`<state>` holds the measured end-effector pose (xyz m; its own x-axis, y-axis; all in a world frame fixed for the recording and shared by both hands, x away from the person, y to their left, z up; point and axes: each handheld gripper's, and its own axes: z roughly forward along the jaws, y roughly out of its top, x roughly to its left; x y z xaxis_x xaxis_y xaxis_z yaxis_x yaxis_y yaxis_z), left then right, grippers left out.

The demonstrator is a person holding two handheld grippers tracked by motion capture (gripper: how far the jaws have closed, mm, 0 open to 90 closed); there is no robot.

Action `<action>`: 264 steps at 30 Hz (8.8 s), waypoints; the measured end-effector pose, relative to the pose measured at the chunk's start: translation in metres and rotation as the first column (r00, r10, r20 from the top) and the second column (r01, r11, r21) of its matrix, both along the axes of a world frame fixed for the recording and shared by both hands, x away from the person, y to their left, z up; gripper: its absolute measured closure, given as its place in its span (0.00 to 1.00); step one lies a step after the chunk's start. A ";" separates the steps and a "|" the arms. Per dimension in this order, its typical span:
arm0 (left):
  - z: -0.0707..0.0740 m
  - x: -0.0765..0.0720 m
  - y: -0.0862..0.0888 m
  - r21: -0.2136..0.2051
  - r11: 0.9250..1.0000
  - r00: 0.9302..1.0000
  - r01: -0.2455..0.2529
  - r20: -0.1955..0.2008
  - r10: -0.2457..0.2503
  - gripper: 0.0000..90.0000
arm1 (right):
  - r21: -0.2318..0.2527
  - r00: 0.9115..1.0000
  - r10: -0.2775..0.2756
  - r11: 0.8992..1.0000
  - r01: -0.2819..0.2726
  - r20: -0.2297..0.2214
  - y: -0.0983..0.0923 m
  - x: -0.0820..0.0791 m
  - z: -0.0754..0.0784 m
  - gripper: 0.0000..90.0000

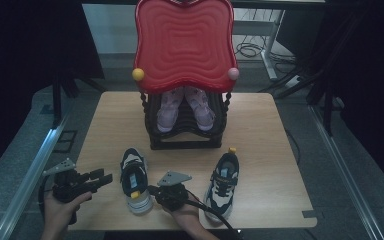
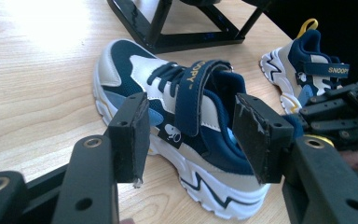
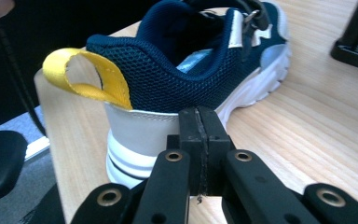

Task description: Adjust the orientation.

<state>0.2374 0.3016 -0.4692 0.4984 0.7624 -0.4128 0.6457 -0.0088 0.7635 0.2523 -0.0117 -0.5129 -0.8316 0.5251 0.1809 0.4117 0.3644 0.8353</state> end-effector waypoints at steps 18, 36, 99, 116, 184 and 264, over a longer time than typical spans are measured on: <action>-0.003 -0.001 0.011 -0.016 1.000 1.000 -0.016 -0.007 0.016 0.51 | 0.019 0.995 0.095 0.995 -0.095 -0.003 0.031 -0.010 -0.002 1.00; -0.007 -0.004 0.030 -0.022 0.998 0.998 -0.065 -0.023 0.064 0.51 | 0.029 0.990 0.142 0.990 -0.141 -0.003 0.065 -0.011 -0.004 1.00; -0.011 0.000 0.025 0.040 0.996 0.997 -0.077 -0.011 0.078 0.51 | 0.156 0.954 -0.279 0.953 0.261 0.108 -0.181 -0.024 0.044 1.00; -0.014 -0.001 0.028 0.037 0.996 0.996 -0.081 -0.026 0.082 0.51 | 0.181 0.920 -0.376 0.918 0.354 0.110 -0.247 -0.031 0.037 1.00; -0.023 -0.005 0.033 0.041 0.994 0.993 -0.102 -0.048 0.104 0.51 | -0.013 0.980 -0.187 0.982 0.188 0.075 -0.204 -0.049 -0.017 1.00; -0.026 -0.004 0.032 0.047 0.994 0.993 -0.096 -0.060 0.099 0.50 | 0.224 0.918 -0.373 0.914 0.339 0.136 -0.210 -0.005 0.054 1.00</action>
